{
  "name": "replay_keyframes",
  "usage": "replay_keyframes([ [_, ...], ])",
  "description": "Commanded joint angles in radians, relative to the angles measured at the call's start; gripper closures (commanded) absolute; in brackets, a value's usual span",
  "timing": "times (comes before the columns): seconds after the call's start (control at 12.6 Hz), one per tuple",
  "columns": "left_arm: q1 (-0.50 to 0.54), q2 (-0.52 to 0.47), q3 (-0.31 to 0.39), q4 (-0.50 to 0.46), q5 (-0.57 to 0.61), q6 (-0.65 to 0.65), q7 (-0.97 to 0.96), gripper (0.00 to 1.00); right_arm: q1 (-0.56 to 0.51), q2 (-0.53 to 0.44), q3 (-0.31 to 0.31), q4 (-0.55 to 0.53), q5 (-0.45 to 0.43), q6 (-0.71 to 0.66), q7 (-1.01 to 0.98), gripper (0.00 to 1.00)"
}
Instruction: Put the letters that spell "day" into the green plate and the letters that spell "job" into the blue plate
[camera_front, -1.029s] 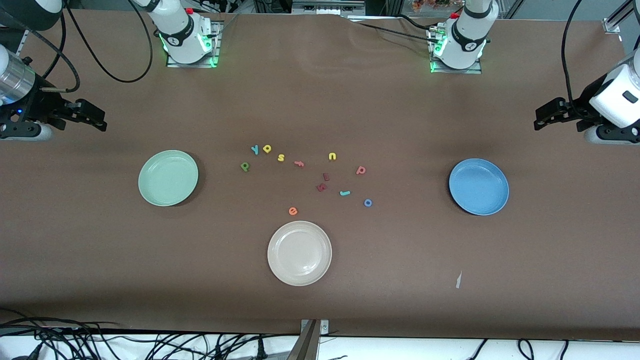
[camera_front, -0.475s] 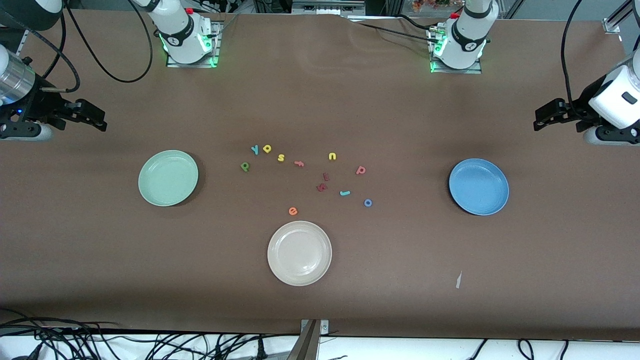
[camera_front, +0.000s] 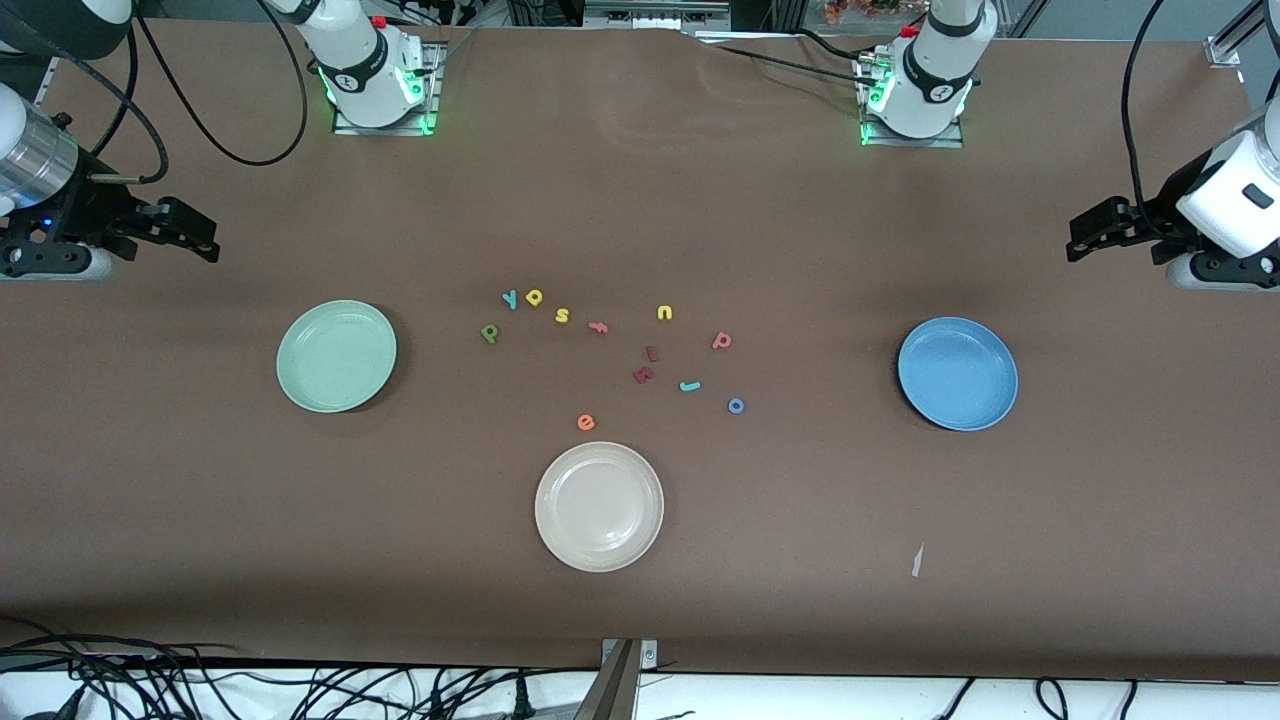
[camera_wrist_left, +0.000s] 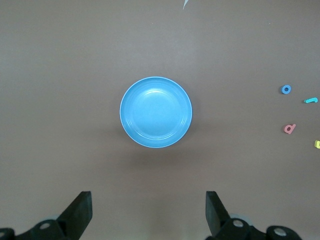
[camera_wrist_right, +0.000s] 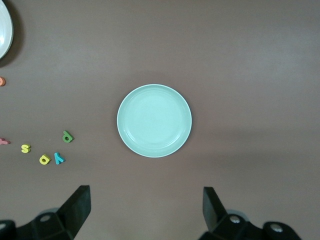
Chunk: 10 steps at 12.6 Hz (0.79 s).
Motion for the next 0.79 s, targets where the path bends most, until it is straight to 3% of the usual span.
replay_keyframes([
  [0.0,0.004,0.004,0.001,-0.001,-0.021,0.007,0.023,0.0,0.02,0.009,0.003,0.023,0.001,-0.101,0.01,0.01],
  [0.24,0.006,0.03,0.005,0.027,-0.031,0.007,0.023,0.0,0.026,0.02,0.003,0.027,0.005,-0.116,-0.011,0.01],
  [0.55,-0.004,0.085,0.002,0.036,-0.035,0.007,0.007,0.0,0.051,0.023,0.05,0.029,0.007,-0.287,-0.04,0.01],
  [0.71,-0.013,0.178,-0.001,0.063,-0.055,0.009,0.007,0.0,0.057,0.022,0.079,0.032,0.004,-0.296,-0.042,0.01],
])
